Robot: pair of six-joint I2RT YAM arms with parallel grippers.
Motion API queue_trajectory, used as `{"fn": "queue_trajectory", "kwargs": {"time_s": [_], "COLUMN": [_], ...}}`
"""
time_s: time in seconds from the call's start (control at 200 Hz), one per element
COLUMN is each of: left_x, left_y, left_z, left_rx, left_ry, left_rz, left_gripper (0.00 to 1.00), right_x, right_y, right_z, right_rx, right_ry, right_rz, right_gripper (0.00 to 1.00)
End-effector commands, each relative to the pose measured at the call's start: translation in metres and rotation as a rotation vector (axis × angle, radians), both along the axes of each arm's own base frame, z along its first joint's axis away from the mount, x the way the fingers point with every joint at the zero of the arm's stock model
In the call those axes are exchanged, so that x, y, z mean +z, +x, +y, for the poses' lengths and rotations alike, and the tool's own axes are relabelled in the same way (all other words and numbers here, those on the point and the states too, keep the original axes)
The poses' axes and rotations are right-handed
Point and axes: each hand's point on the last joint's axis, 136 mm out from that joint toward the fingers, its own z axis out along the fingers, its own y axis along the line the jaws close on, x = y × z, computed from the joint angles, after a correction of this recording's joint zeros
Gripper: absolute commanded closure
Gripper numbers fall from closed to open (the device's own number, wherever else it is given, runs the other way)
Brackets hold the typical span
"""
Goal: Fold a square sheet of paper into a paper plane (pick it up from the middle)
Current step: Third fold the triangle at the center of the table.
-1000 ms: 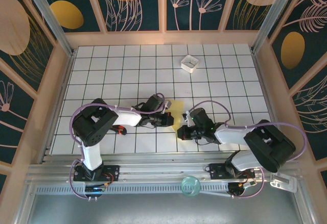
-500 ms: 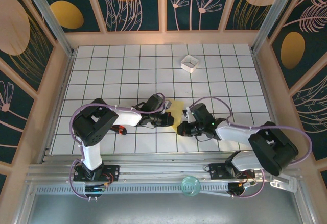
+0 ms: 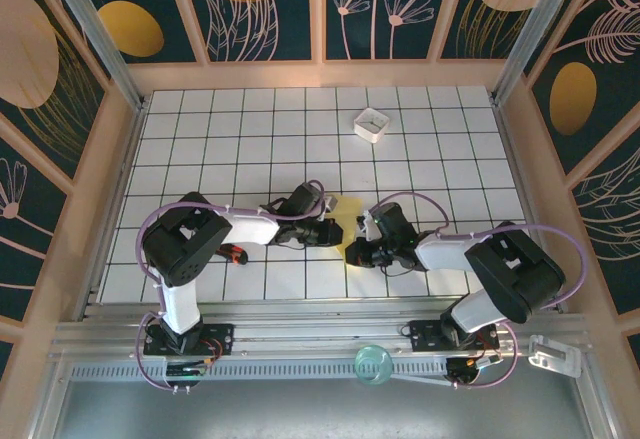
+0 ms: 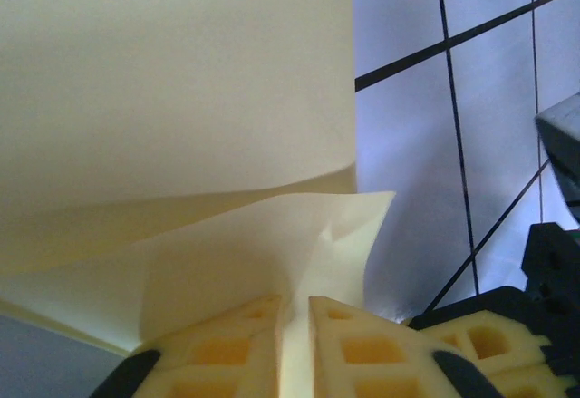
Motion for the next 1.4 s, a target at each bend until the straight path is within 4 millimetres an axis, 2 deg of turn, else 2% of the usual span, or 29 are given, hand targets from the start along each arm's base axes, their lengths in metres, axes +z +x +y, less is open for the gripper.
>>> {"fn": "queue_trajectory", "kwargs": {"time_s": [0.0,0.08,0.195,0.275,0.295,0.425,0.51,0.53,0.666,0.806,1.166,1.396], "left_x": [0.025,0.041,0.046,0.035,0.043,0.032,0.033,0.024,0.020,0.009,0.004,-0.007], "left_y": [0.007,0.005,-0.004,-0.016,-0.018,-0.032,-0.036,-0.038,-0.045,-0.045,-0.032,-0.025], "left_z": [-0.004,-0.005,0.001,0.006,0.006,0.007,0.001,-0.001,-0.011,-0.010,-0.011,-0.007], "left_rx": [0.021,0.031,0.050,0.062,0.064,0.067,0.055,0.049,0.021,0.030,0.073,0.086], "left_ry": [-0.039,-0.078,-0.104,-0.098,-0.116,-0.114,-0.135,-0.122,-0.140,-0.111,-0.080,0.001], "left_rz": [-0.018,-0.027,-0.010,0.032,0.024,0.071,0.083,0.102,0.132,0.147,0.127,0.105], "left_gripper": [0.77,0.74,0.73,0.78,0.79,0.92,0.95,0.96,0.98,0.99,1.00,1.00], "right_x": [-0.032,-0.033,-0.032,-0.032,-0.032,-0.032,-0.033,-0.032,-0.033,-0.034,-0.035,-0.040], "right_y": [-0.018,-0.021,-0.022,-0.021,-0.022,-0.021,-0.021,-0.021,-0.021,-0.022,-0.024,-0.026], "right_z": [-0.025,-0.028,-0.030,-0.031,-0.031,-0.031,-0.032,-0.031,-0.033,-0.034,-0.037,-0.041], "right_rx": [-0.033,-0.041,-0.044,-0.046,-0.047,-0.046,-0.046,-0.046,-0.050,-0.051,-0.050,-0.054], "right_ry": [-0.112,-0.118,-0.125,-0.126,-0.126,-0.130,-0.133,-0.132,-0.142,-0.148,-0.164,-0.196], "right_rz": [0.078,0.084,0.081,0.080,0.082,0.076,0.077,0.076,0.080,0.087,0.095,0.119], "right_gripper": [1.00,1.00,1.00,1.00,1.00,1.00,1.00,1.00,1.00,1.00,1.00,1.00]}}
